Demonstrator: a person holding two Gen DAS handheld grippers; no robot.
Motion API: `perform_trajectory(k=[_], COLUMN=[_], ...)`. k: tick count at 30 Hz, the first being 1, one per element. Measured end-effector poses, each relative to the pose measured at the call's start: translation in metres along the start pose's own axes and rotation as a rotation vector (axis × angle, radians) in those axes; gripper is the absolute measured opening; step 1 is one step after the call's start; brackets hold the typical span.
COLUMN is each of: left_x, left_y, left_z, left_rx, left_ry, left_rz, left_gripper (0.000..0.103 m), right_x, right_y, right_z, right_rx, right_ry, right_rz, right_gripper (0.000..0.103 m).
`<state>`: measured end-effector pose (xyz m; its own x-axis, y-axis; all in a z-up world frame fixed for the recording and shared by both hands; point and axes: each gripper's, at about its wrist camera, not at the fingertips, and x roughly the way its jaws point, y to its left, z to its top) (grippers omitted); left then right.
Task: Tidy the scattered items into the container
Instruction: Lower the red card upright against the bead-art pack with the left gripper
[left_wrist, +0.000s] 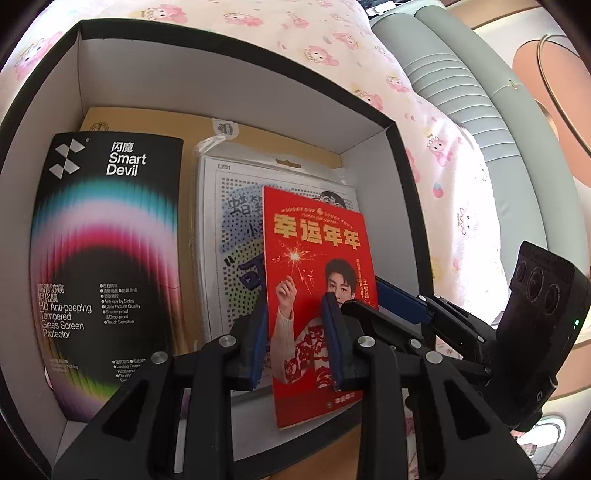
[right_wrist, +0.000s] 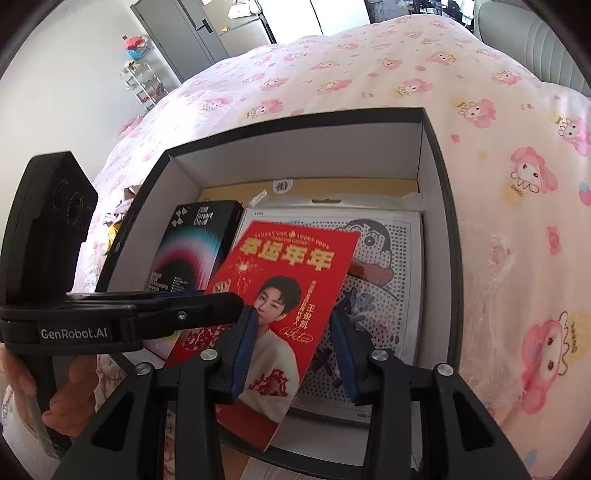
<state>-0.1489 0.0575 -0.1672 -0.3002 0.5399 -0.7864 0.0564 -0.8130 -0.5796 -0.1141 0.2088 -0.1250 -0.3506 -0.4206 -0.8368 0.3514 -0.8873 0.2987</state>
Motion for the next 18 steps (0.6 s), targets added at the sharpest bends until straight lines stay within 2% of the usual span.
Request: perform_trajectory(k=[5, 10, 15, 18], left_x=[0.003, 0.012, 0.003, -0.008], left_y=[0.003, 0.003, 0.008, 0.012], left_z=[-0.003, -0.004, -0.006, -0.006], left_rx=[-0.001, 0.01, -0.011, -0.029], left_ry=[0.001, 0.026, 0.014, -0.016], left_rz=[0.042, 0.154, 0.144, 0.11], left_gripper=[0.027, 0.024, 0.024, 0.024], right_x=[0.01, 0.01, -0.002, -0.008], right_y=[0.004, 0.008, 0.008, 0.009], right_z=[-0.002, -0.006, -0.01, -0.01], right_rx=[-0.019, -0.046, -0.053, -0.056], right_ry=[0.03, 0.023, -0.029, -0.057], right_rz=[-0.023, -0.066, -0.096, -0.111], right_gripper=[0.037, 0.037, 0.037, 0.037])
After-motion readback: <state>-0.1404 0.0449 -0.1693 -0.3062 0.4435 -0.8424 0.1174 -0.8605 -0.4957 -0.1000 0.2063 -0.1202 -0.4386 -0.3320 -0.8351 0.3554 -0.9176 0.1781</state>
